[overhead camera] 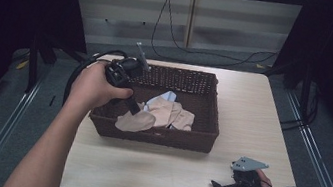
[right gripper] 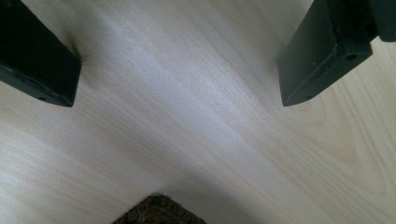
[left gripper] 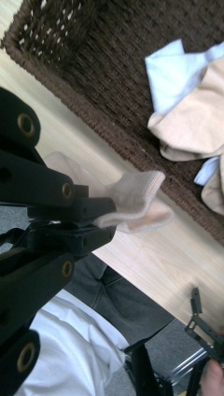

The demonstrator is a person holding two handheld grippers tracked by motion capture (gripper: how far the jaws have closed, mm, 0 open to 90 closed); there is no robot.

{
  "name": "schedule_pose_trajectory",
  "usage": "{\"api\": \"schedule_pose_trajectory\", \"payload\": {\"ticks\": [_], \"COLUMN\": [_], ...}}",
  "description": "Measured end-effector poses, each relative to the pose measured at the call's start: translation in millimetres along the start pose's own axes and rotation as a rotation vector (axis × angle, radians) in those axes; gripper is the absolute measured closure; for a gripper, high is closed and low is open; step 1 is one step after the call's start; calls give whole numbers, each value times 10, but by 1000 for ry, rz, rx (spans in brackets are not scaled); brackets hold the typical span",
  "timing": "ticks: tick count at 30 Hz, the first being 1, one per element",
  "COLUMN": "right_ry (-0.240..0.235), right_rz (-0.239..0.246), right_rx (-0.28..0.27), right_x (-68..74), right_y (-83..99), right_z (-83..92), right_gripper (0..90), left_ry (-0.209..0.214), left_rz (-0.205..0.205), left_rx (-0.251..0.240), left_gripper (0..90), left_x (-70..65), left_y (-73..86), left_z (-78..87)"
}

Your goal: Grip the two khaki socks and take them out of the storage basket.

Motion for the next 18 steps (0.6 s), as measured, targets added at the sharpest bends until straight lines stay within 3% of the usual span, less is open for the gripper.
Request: {"api": "schedule_pose_trajectory", "payload": {"ticks": [14, 18], "right_ry": [0, 0], "right_rz": [1, 1], "right_rx": [0, -1], "right_x": [0, -1], "right_y": [1, 1], "right_z": [0, 0], "right_gripper": [0, 0], "left_ry": [15, 39], "left_rz": [-37, -56], "left_rx": [11, 13], "left_gripper": [868, 868], "left_x": [-100, -132], "left_y": [37, 43], "left_z": [-240, -352]}}
Point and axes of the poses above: each handheld gripper's, and its own axes: z roughly backward along the jaws, y roughly out of its underside, x roughly to its left, the point moved 3 cm from there along -z, roughly forward along the jaws, and after that the axes turned 5 degrees about -x, right-handed, at the moved point
